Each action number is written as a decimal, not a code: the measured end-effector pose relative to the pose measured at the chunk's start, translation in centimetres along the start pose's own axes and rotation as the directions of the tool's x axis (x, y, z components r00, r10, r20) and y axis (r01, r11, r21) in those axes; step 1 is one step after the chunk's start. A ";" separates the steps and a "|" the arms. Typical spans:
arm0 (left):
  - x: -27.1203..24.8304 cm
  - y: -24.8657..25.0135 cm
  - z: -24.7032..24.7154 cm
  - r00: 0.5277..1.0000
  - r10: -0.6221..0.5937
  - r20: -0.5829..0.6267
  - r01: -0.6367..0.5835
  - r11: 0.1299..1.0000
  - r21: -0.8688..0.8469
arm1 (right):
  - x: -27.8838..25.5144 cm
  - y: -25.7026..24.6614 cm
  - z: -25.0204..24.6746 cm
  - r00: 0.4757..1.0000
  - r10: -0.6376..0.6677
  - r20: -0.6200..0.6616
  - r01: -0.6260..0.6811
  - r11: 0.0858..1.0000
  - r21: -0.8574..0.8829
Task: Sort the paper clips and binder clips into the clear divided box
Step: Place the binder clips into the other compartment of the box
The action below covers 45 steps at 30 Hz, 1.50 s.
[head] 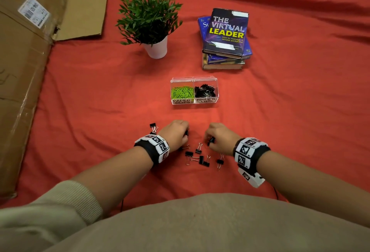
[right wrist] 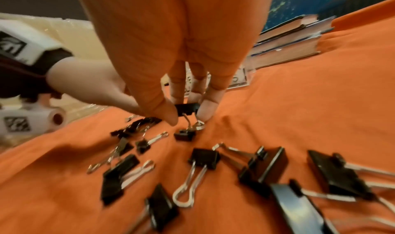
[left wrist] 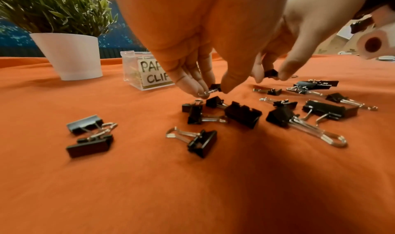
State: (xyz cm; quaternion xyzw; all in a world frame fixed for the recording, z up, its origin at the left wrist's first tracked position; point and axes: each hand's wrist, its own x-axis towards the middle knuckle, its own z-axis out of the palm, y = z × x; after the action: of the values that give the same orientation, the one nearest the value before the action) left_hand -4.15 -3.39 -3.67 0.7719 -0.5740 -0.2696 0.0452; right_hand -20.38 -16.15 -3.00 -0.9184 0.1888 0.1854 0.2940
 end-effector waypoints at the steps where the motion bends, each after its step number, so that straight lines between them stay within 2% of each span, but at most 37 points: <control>1: -0.1 -0.1 0.1 1.000 -0.007 0.008 0.007 1.000 0.012 | -0.2 -0.2 0.4 1.000 -0.001 0.028 0.002 0.999 -0.046; 7: -0.1 0.2 0.7 0.998 -0.022 0.053 0.017 0.995 0.103 | -0.6 -0.4 1.9 0.999 0.028 0.033 -0.020 0.976 -0.216; 11: 0.0 0.5 0.5 0.997 -0.042 0.072 0.032 0.991 0.133 | -0.3 0.3 1.4 0.999 0.028 0.026 -0.024 0.989 -0.144; 14: 0.2 0.6 0.2 0.996 -0.048 0.081 0.036 0.988 0.148 | 0.6 0.6 -0.7 0.988 0.087 -0.131 -0.078 0.994 0.072; 17: 0.4 0.3 0.4 0.994 -0.061 0.092 0.049 0.990 0.129 | 2.6 0.2 -4.6 0.918 0.180 -0.353 -0.095 0.965 0.244; 19: 0.4 0.2 0.5 0.993 -0.064 0.095 0.049 0.987 0.152 | 4.4 0.0 -7.1 0.890 0.179 -0.419 -0.070 0.963 0.262; 21: 0.4 0.1 0.6 0.993 -0.055 0.100 0.036 0.983 0.183 | 6.2 0.1 -8.7 0.885 0.170 -0.434 -0.066 0.967 0.244; 26: 0.3 -0.1 0.8 0.992 -0.064 0.112 0.045 0.986 0.162 | 8.3 0.7 -10.1 0.907 0.144 -0.395 -0.078 0.981 0.178; 30: 0.0 0.0 0.7 0.992 -0.071 0.105 0.061 0.993 0.098 | 6.1 0.8 -9.3 0.933 0.054 -0.356 -0.025 0.996 0.085; 31: 0.0 0.0 0.6 0.992 -0.070 0.108 0.061 0.995 0.081 | 5.0 0.7 -8.8 0.951 0.031 -0.306 -0.014 0.998 0.059; 33: -0.2 -0.2 0.6 0.990 -0.059 0.128 0.050 0.996 0.071 | 2.4 0.4 -7.2 0.994 -0.004 -0.109 0.003 1.000 -0.013; 35: -0.2 -0.4 0.6 0.988 -0.045 0.145 0.034 0.996 0.079 | -0.1 0.3 -5.0 0.995 -0.033 0.094 0.041 0.995 -0.087; 37: -0.1 -0.5 0.5 0.988 -0.036 0.152 0.023 0.996 0.090 | -2.1 0.5 -2.6 0.979 -0.059 0.194 0.087 0.986 -0.144; 41: 0.0 -0.2 0.4 0.989 -0.023 0.144 0.008 0.995 0.103 | -3.8 1.4 0.0 0.969 -0.073 0.237 0.133 0.960 -0.248; 45: 0.1 -0.2 0.2 0.992 0.014 0.129 -0.028 0.994 0.107 | -4.1 2.0 0.6 0.981 -0.036 0.192 0.088 0.958 -0.273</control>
State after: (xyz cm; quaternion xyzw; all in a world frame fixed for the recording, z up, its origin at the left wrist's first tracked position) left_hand -4.05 -3.37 -3.91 0.7483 -0.5977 -0.2863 -0.0309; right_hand -24.92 -16.37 -2.55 -0.9350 0.1037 0.2854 0.1832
